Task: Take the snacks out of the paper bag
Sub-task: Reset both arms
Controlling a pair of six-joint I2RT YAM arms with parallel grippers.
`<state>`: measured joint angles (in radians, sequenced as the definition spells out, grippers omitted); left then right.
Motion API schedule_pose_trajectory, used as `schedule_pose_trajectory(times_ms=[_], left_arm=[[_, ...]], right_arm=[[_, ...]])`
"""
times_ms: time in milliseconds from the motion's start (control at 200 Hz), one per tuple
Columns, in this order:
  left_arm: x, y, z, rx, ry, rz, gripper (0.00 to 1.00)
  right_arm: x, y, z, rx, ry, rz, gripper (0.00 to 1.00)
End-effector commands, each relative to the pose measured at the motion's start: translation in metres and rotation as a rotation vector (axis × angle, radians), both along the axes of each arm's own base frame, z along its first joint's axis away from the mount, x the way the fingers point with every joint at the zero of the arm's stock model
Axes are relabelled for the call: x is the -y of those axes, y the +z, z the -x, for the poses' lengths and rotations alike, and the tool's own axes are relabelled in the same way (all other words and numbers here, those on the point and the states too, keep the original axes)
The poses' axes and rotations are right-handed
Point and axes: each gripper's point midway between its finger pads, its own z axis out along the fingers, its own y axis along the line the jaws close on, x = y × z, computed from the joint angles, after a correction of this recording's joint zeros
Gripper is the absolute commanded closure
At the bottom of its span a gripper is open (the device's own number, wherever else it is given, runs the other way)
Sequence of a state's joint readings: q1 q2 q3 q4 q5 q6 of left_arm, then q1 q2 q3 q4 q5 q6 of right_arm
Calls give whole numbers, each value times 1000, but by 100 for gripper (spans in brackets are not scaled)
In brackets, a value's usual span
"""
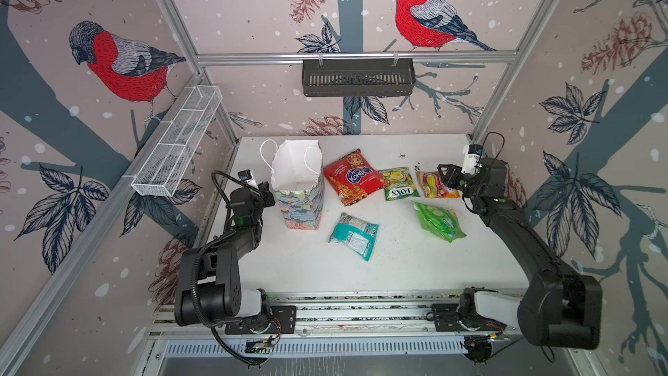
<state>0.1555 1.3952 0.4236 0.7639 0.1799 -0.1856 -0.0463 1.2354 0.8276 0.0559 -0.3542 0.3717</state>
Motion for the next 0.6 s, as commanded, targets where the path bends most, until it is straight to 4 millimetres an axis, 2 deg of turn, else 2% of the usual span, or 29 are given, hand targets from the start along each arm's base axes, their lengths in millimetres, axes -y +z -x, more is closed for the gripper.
schedule_pose_trajectory(times_ms=[0, 30, 100, 225, 345, 445, 460, 470, 480, 490, 595], left_arm=[[-14, 1, 4, 60, 73, -77, 80], [-15, -5, 6, 58, 79, -74, 80], [-11, 1, 7, 118, 66, -82, 81], [-8, 0, 7, 117, 59, -90, 81], [8, 4, 18, 175, 2, -131, 74], [23, 0, 33, 235, -28, -188, 52], [26, 3, 34, 265, -43, -196, 42], [28, 6, 36, 283, -53, -198, 30], [30, 5, 36, 288, -62, -198, 12], [31, 7, 37, 296, -69, -200, 5], [29, 3, 38, 262, -58, -200, 2]], right_arm=[[6, 1, -5, 28, -35, 9, 58], [8, 0, -5, 29, -41, 17, 58], [11, -2, -4, 34, -57, 35, 58], [21, -10, -1, 47, -102, 76, 57], [37, -20, 4, 75, -185, 127, 56], [52, -26, 12, 125, -259, 184, 55], [54, -27, 14, 131, -270, 191, 55], [56, -27, 15, 136, -278, 196, 55], [57, -28, 16, 142, -287, 201, 56], [58, -29, 17, 146, -291, 205, 55], [69, -36, 27, 193, -352, 246, 55]])
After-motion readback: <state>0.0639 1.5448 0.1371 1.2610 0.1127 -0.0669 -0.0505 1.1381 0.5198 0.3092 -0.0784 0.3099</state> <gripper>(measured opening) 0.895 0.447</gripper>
